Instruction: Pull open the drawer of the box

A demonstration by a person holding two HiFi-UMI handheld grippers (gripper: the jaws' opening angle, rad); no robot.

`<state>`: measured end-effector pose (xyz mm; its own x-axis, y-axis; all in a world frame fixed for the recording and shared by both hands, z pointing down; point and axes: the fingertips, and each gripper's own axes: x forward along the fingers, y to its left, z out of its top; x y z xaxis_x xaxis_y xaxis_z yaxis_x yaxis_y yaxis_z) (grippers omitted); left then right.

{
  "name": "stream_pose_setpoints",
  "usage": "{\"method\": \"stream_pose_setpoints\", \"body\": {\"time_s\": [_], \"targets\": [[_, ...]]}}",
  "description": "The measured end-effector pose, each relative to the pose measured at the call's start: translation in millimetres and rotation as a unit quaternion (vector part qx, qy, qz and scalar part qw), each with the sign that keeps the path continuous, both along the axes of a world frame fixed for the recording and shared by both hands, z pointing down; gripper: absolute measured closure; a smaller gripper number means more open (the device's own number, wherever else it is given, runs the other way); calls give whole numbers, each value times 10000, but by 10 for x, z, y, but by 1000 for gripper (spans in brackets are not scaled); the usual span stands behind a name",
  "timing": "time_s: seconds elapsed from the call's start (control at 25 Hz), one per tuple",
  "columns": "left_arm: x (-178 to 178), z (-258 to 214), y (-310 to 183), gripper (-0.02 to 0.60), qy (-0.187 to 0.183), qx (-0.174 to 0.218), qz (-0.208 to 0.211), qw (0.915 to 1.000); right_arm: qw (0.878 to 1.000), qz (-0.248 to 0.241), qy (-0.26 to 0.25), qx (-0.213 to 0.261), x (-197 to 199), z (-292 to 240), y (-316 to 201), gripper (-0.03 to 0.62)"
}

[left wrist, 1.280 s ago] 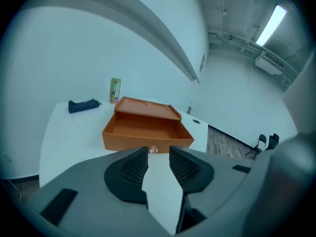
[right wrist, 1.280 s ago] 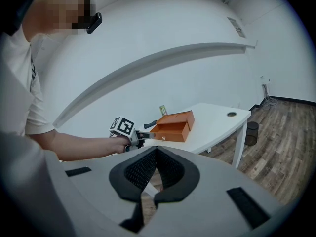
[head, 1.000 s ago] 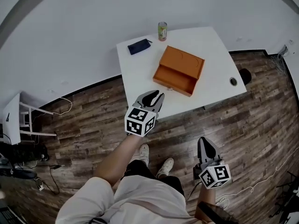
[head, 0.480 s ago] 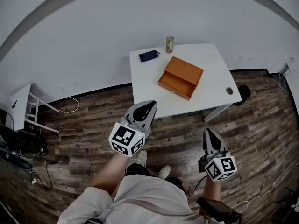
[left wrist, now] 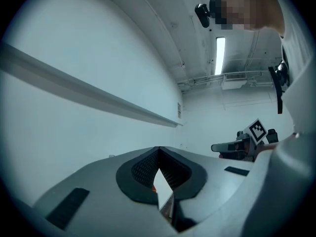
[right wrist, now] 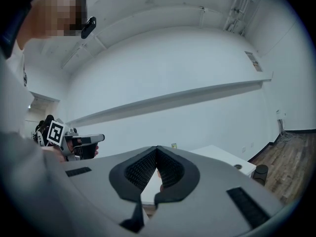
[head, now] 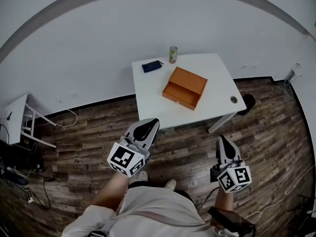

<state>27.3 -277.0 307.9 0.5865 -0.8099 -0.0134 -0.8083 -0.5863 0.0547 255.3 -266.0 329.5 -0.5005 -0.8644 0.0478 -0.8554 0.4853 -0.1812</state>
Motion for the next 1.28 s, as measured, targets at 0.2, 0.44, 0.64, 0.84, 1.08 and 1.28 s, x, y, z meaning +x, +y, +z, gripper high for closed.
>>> {"method": "stream_pose_setpoints", "body": {"time_s": [0.2, 0.44, 0.64, 0.84, 1.08, 1.28], "targets": [[-180, 1, -88, 571, -21, 16, 87, 10000, 9997, 178, 64, 155, -130, -149, -9, 602], [-390, 3, -211, 571, 79, -18, 205, 9998, 9988, 304, 239, 306, -359, -253, -29, 602], [-552, 39, -226, 571, 90, -56, 265, 9996, 9981, 335, 363, 364, -559, -269, -13, 602], [-600, 26, -238, 571, 106, -23, 306, 9995, 9977, 360, 388, 416, -628, -295, -29, 602], [-594, 28, -212, 571, 72, 12, 277, 9996, 9975, 317, 455, 448, -657, -321, -15, 602], [-523, 19, -192, 571, -55, 59, 307, 9995, 9975, 291, 487, 413, -643, -309, -28, 602]]}}
